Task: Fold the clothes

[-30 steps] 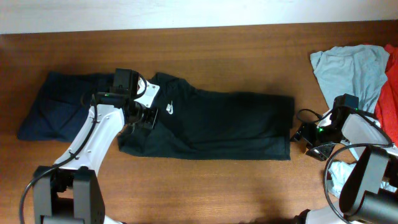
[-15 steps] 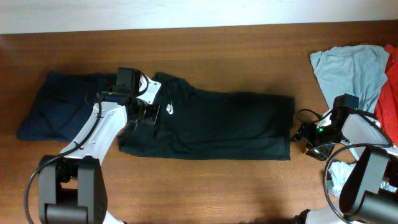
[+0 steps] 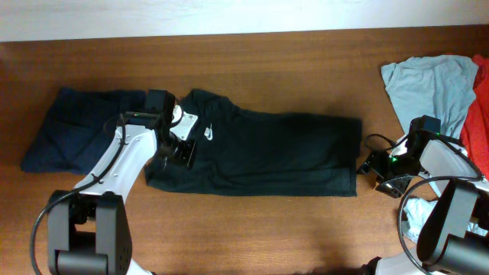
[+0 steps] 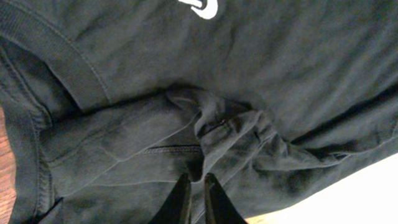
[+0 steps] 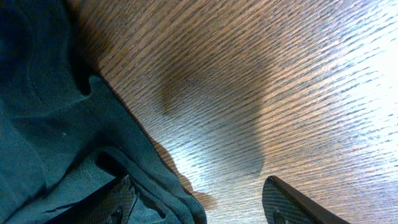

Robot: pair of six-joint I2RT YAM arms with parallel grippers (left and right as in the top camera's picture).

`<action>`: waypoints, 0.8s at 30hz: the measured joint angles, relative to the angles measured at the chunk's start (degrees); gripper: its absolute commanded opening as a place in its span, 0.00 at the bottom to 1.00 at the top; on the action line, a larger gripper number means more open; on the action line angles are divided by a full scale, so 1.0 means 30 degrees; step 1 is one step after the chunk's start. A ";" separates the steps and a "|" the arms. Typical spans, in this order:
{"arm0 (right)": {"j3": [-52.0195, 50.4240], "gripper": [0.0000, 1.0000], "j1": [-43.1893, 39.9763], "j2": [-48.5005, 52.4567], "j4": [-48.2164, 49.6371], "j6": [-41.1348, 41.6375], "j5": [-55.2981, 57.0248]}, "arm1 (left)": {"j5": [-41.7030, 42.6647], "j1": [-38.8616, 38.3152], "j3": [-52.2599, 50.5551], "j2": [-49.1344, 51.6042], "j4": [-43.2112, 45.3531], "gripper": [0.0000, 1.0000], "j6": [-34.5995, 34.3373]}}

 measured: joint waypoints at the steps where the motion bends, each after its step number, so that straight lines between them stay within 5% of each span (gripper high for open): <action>1: 0.0007 0.72 0.0000 0.0000 0.0000 -0.0007 0.0000 | 0.0000 -0.0044 0.0000 0.0000 0.0022 0.33 0.0036; 4: 0.0000 0.72 0.0000 0.0000 0.0000 -0.0015 0.0000 | -0.0007 -0.0262 -0.0270 0.0044 0.0423 0.32 -0.0007; 14: 0.0000 0.71 0.0000 0.0000 -0.0007 -0.0007 0.0000 | 0.0000 -0.0430 -0.0648 0.1727 0.0743 0.00 -0.0022; 24: 0.0000 0.71 0.0000 0.0000 -0.0007 0.0000 0.0000 | -0.0007 -0.0430 0.0175 0.1734 0.2346 0.00 0.0007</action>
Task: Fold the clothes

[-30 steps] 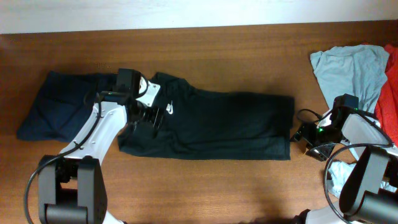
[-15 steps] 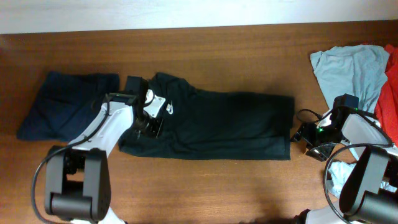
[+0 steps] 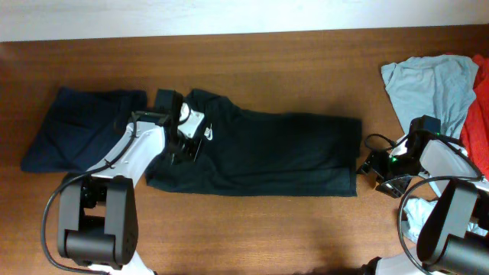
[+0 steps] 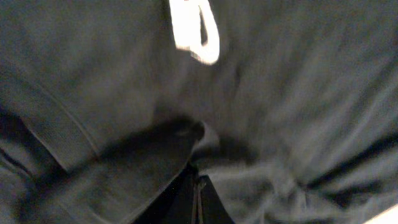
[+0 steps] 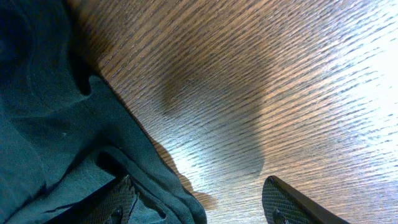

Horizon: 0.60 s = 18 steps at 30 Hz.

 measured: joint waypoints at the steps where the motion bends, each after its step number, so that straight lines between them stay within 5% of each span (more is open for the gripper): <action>1: 0.0007 0.71 0.0000 0.0000 0.0007 -0.0007 0.0000 | 0.0000 0.0000 0.0277 0.0000 0.0532 0.02 0.0015; 5: 0.0007 0.71 0.0000 0.0000 0.0000 -0.0015 0.0000 | -0.0015 0.0000 0.0488 0.0000 0.1049 0.36 0.0168; 6: 0.0000 0.71 0.0000 0.0000 0.0000 -0.0015 0.0000 | -0.0007 0.0000 0.0488 0.0000 0.1056 0.54 0.0138; 11: 0.0000 0.71 0.0000 0.0000 -0.0015 -0.0007 0.0000 | -0.0080 0.0000 0.0510 0.0000 0.0612 0.55 0.0204; 13: 0.0007 0.71 0.0000 0.0000 -0.0131 0.0000 0.0000 | -0.0102 0.0000 0.0546 0.0000 -0.0335 0.47 0.0204; 17: 0.0007 0.71 0.0000 0.0000 -0.0204 -0.0007 -0.0007 | -0.0350 0.0000 0.0561 0.0000 -0.2295 0.04 0.0211; 18: 0.0007 0.72 0.0000 0.0000 -0.0204 -0.0007 -0.0007 | -0.0444 0.0000 0.0561 0.0000 -0.2601 0.01 0.0291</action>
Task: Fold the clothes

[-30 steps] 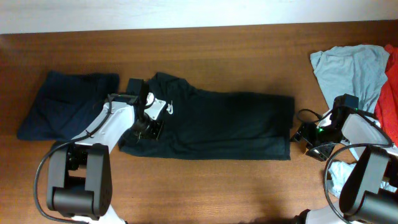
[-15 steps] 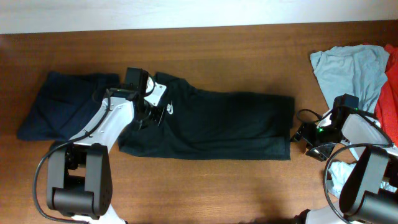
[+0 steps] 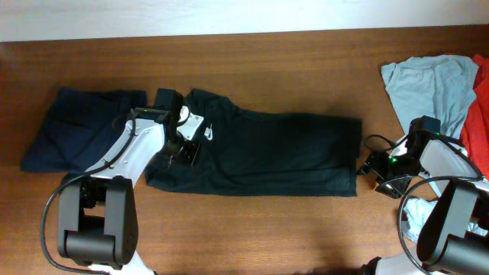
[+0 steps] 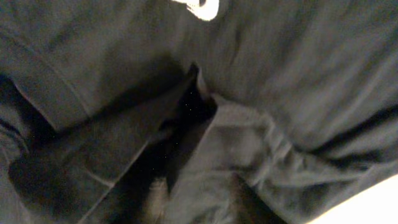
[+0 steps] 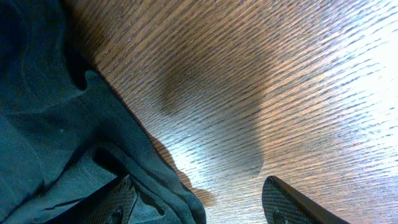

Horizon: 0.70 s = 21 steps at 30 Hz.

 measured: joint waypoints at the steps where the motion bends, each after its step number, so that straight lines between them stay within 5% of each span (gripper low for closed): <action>1: 0.0000 0.71 0.0000 0.0000 0.0007 0.0000 0.0007 | -0.0073 0.0000 0.0000 0.0000 -0.0117 0.01 -0.0058; 12: 0.0000 0.72 0.0000 0.0000 0.0007 -0.0007 0.0000 | -0.1341 0.0000 -0.0131 0.0000 0.0663 0.01 -0.0015; 21: 0.0000 0.72 0.0000 -0.0007 0.0080 -0.0007 0.0007 | -0.1712 0.0000 -0.0248 0.0022 0.6091 0.01 -0.0095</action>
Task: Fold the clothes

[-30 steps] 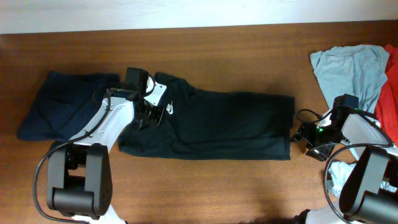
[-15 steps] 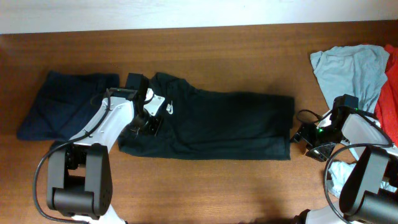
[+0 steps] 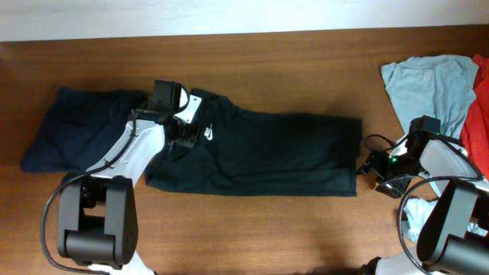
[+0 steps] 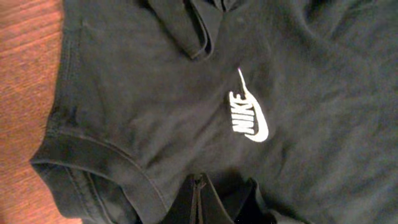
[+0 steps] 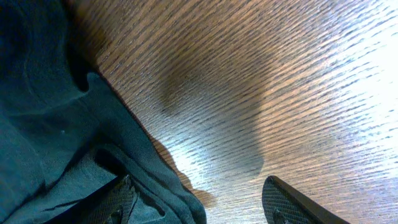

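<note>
A black Nike shirt (image 3: 275, 153) lies folded lengthwise across the middle of the table, collar end to the left. My left gripper (image 3: 179, 139) is shut just above it beside the white logo (image 4: 249, 115). In the left wrist view the gripper (image 4: 198, 182) shows nothing between its closed tips, only its shadow on the cloth. My right gripper (image 3: 374, 169) stands open at the shirt's right end. In the right wrist view the gripper (image 5: 199, 202) has one finger over the hem (image 5: 155, 180) and the other over bare wood.
A folded navy garment (image 3: 76, 130) lies at the left. A light blue-grey shirt (image 3: 428, 84), a red garment (image 3: 477, 114) and a pale cloth (image 3: 416, 214) are piled at the right edge. The wooden table (image 3: 267, 69) runs to a white wall at the back.
My left gripper has shut, risen and shifted toward the collar, so the logo and neckband now show. The bunched fold it stood over is out of view. The right arm has not moved.
My left gripper stood nearly shut over a bunched fold below the logo. Then it was shut in that cloth, then open over it with the fold spread. Now it is shut and higher near the collar. The right gripper stayed open at the hem throughout.
</note>
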Robot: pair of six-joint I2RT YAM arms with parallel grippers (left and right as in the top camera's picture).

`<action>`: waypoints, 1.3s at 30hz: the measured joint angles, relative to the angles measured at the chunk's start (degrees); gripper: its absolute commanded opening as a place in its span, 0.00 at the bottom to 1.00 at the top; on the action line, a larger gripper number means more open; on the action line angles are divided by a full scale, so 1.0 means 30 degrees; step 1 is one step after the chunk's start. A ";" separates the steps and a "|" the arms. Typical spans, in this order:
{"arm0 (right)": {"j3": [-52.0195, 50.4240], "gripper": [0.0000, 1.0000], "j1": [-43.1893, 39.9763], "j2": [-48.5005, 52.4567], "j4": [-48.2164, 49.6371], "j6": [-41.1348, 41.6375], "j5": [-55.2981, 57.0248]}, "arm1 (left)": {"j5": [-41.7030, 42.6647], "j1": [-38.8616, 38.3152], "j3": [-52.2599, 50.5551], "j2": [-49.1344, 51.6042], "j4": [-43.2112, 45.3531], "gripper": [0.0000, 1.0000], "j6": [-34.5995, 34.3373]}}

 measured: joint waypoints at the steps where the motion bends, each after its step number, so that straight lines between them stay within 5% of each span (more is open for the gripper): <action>1: 0.0000 0.71 0.0000 0.0000 -0.0007 0.0007 0.0000 | -0.0007 0.0000 0.0015 0.0000 -0.0102 0.02 -0.0058; 7: 0.0000 0.72 0.0007 0.0000 -0.0073 0.0000 0.0000 | 0.1217 0.0000 0.2025 0.0007 -0.6346 0.21 -0.0787; 11: 0.0000 0.72 0.0007 0.0000 -0.0007 0.0015 0.0000 | 0.1545 0.0000 0.1923 -0.0044 -0.7970 0.21 -0.0925; 19: 0.0015 0.72 0.0007 -0.0007 0.0066 0.0015 0.0000 | 0.0889 0.0000 -0.2331 -0.0036 -0.3300 0.10 -0.1749; 29: 0.0015 0.71 0.0000 -0.0007 0.0058 0.0007 -0.0007 | -0.0772 -0.0015 -0.2623 -0.0102 -0.0219 0.09 -0.1858; 35: 0.0015 0.72 0.0007 -0.0007 0.0058 0.0007 -0.0007 | -0.1144 -0.0015 -0.2718 -0.0102 0.3184 0.16 -0.1865; 39: 0.0015 0.72 0.0007 -0.0015 -0.0073 0.0007 -0.0007 | -0.1180 -0.0015 -0.2011 -0.0095 0.1916 0.26 -0.2149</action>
